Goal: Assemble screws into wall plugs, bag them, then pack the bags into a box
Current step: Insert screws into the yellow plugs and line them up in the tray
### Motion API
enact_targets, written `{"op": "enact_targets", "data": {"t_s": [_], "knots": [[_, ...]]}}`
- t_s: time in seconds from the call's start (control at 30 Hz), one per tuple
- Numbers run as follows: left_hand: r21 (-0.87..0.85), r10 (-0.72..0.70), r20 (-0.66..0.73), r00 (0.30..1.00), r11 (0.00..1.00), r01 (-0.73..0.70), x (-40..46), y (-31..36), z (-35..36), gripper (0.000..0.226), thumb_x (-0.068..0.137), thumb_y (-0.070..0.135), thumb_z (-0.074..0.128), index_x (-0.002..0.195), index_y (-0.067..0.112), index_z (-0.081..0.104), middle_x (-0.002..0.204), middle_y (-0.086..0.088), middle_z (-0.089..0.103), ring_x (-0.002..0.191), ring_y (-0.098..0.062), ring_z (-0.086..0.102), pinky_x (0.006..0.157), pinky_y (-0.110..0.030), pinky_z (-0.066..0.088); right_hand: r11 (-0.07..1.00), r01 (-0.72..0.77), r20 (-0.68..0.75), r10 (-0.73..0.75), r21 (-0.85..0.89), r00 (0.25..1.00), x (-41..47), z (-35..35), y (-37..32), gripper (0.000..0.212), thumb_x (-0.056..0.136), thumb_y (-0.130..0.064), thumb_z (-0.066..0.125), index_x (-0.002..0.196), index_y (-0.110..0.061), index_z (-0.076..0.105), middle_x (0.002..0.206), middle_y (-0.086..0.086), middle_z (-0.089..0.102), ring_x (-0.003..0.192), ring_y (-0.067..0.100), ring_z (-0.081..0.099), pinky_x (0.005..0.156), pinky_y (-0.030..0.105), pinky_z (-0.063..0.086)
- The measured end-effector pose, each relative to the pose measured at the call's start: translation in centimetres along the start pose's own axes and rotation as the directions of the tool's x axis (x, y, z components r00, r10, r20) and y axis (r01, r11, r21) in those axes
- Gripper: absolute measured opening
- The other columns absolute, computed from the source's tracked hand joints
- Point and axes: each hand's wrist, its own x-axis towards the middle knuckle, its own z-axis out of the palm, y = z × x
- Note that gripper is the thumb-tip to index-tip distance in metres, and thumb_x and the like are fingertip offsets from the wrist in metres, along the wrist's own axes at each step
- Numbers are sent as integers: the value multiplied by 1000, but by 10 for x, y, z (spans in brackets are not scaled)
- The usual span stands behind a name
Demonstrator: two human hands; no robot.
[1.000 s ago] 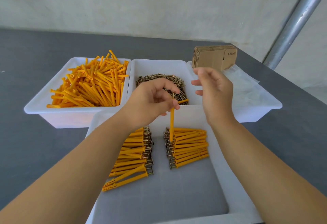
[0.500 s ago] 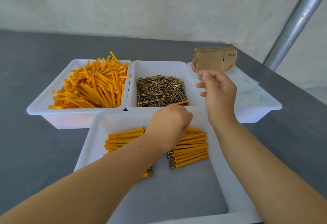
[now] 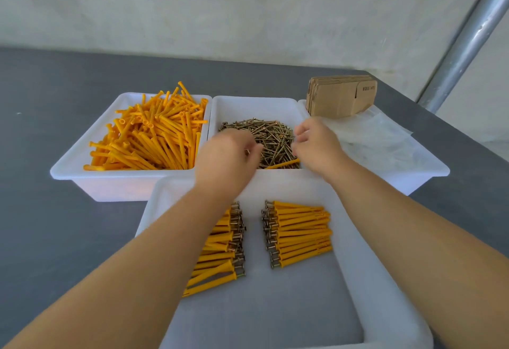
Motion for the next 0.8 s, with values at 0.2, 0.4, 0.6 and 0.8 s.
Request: {"op": "enact_targets", "data": {"t_s": [0.2,0.4,0.6,0.8], "knots": [[-31,-261,-87,962,965,259,10,-43,-2,14,94,18,60,98,13,73,101,-3,71,90,-19,65,65,-26,42,844,146,396,84,-516,914,37,27,-10,33,91,-12,62,124,-10,65,122,12,64,111,30,61,88,36,51],[-95,-275,-74,959,959,267,14,-50,-4,12,93,18,61,96,16,73,98,-1,72,89,-15,64,64,-22,40,725,173,310,58,-666,949,48,39,-3,12,94,-17,55,98,-9,63,105,13,66,85,29,58,71,36,44],[-108,-186,-42,982,978,180,16,-41,-6,26,93,19,62,119,16,67,114,-2,68,102,-18,63,78,-31,51,763,450,367,-297,-464,881,39,33,-13,9,91,-18,65,98,-21,72,87,-6,65,86,19,61,79,33,52],[-120,-21,166,986,992,41,19,-26,-3,49,101,12,43,149,15,36,127,-14,62,113,-31,59,88,-38,47,903,392,265,-427,174,865,17,36,-50,24,82,-3,68,97,-19,77,92,-1,76,89,13,70,82,32,56]]}}
